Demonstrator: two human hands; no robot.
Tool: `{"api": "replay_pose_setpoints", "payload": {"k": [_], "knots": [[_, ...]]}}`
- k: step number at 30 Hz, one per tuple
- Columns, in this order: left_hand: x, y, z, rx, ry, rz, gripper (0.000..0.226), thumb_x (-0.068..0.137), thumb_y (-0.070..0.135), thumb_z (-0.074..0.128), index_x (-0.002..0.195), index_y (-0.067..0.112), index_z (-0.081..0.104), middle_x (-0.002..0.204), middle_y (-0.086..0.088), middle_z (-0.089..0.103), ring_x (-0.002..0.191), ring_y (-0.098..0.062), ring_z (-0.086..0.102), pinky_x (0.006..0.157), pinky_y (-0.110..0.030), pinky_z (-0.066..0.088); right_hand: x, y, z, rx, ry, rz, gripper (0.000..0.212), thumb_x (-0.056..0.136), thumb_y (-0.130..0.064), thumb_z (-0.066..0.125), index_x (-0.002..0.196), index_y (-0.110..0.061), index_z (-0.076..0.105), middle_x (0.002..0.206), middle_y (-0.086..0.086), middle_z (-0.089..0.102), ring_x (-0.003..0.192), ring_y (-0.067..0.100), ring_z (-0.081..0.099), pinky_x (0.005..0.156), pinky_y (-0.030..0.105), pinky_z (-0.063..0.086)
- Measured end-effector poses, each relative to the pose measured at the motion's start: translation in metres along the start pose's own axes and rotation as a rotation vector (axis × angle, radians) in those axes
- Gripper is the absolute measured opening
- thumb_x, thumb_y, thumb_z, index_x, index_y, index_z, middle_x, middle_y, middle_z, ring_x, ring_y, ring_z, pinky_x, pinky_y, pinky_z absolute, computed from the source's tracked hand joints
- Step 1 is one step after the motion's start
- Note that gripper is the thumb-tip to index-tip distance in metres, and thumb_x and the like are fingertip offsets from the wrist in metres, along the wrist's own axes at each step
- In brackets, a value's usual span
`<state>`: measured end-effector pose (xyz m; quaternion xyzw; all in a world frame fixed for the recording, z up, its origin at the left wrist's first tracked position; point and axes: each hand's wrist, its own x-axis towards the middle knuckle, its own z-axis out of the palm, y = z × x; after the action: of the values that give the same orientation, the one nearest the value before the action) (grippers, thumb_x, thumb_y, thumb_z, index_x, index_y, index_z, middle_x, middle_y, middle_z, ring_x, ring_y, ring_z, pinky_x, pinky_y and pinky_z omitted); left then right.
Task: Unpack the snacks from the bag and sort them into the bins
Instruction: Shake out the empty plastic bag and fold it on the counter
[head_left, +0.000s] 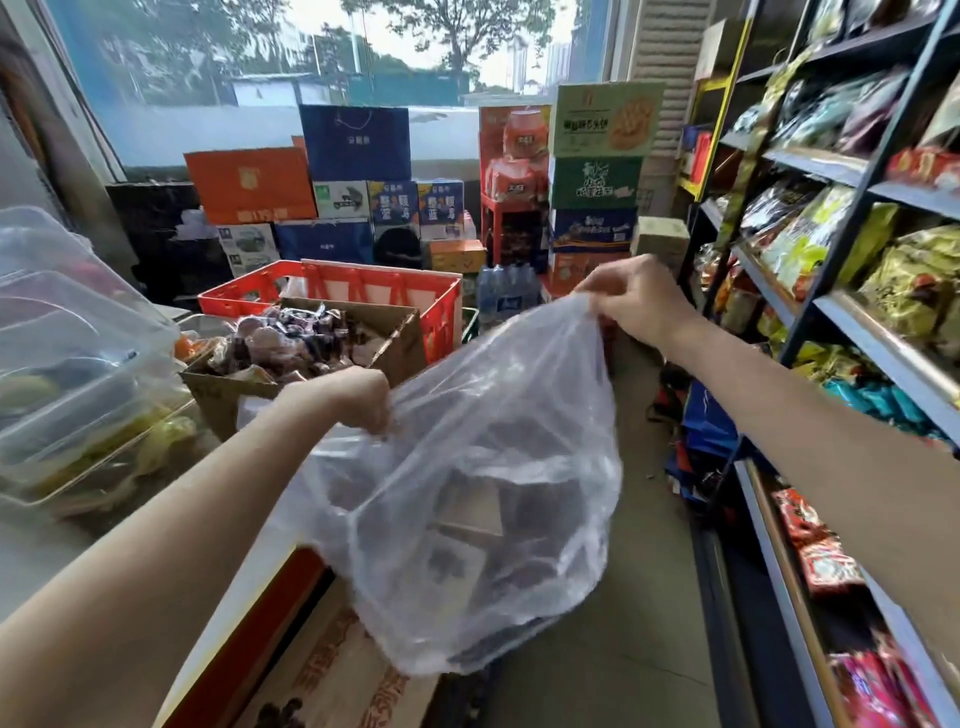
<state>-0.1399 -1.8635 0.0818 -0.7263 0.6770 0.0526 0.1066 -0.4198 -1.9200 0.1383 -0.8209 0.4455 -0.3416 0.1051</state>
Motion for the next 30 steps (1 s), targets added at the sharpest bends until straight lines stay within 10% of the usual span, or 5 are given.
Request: {"api": "replay_pose_setpoints", "payload": {"k": [6, 12, 16, 25, 30], "knots": [[-0.002, 0.031, -0.031, -0.862, 0.113, 0.336, 0.043, 0.077, 0.016, 0.075, 0.116, 0.011, 0.059, 0.113, -0.008, 0.064, 0.103, -0.021, 0.062, 0.09, -0.027, 0.05, -0.002, -0.008, 0.011, 0.011, -0.05, -0.034, 0.01, 0.081, -0.01, 0.07, 0.09, -0.008, 0.075, 0.08, -0.002, 0.066, 0.065, 0.003, 0.057, 0.065, 0.011, 0.045], [0.005, 0.09, -0.053, -0.685, 0.492, 0.43, 0.009, 0.079, 0.02, 0.074, 0.084, 0.013, 0.07, 0.078, 0.002, 0.066, 0.073, -0.013, 0.063, 0.077, -0.031, 0.055, -0.007, -0.011, 0.015, 0.284, -0.106, 0.028, 0.014, 0.082, -0.011, 0.07, 0.095, -0.007, 0.071, 0.091, 0.004, 0.069, 0.079, 0.009, 0.064, 0.075, 0.014, 0.052], [0.009, 0.083, -0.059, -0.721, 0.467, 0.445, 0.009, 0.084, 0.017, 0.068, 0.088, 0.009, 0.066, 0.088, -0.007, 0.069, 0.079, -0.018, 0.065, 0.079, -0.033, 0.055, -0.017, 0.002, 0.007, 0.81, -0.285, 0.304, 0.03, 0.084, -0.03, 0.065, 0.108, -0.015, 0.055, 0.113, 0.004, 0.06, 0.108, 0.019, 0.061, 0.089, 0.034, 0.054], [-0.002, 0.053, -0.065, -1.054, 0.323, 0.421, 0.01, 0.092, 0.014, 0.056, 0.082, 0.013, 0.056, 0.083, -0.004, 0.067, 0.073, -0.015, 0.065, 0.071, -0.031, 0.055, -0.031, 0.024, 0.033, 0.423, -0.592, 0.217, 0.004, 0.079, -0.011, 0.073, 0.082, -0.011, 0.071, 0.084, 0.0, 0.069, 0.079, 0.006, 0.063, 0.073, 0.017, 0.047], [0.01, 0.029, -0.05, -0.907, 0.35, 0.249, 0.017, 0.09, 0.009, 0.059, 0.077, 0.017, 0.052, 0.094, -0.013, 0.062, 0.084, -0.021, 0.059, 0.074, -0.032, 0.051, -0.024, 0.031, 0.036, 0.286, -0.177, 0.226, 0.02, 0.08, -0.022, 0.074, 0.092, -0.007, 0.069, 0.088, 0.006, 0.067, 0.084, 0.019, 0.062, 0.08, 0.033, 0.05]]}}
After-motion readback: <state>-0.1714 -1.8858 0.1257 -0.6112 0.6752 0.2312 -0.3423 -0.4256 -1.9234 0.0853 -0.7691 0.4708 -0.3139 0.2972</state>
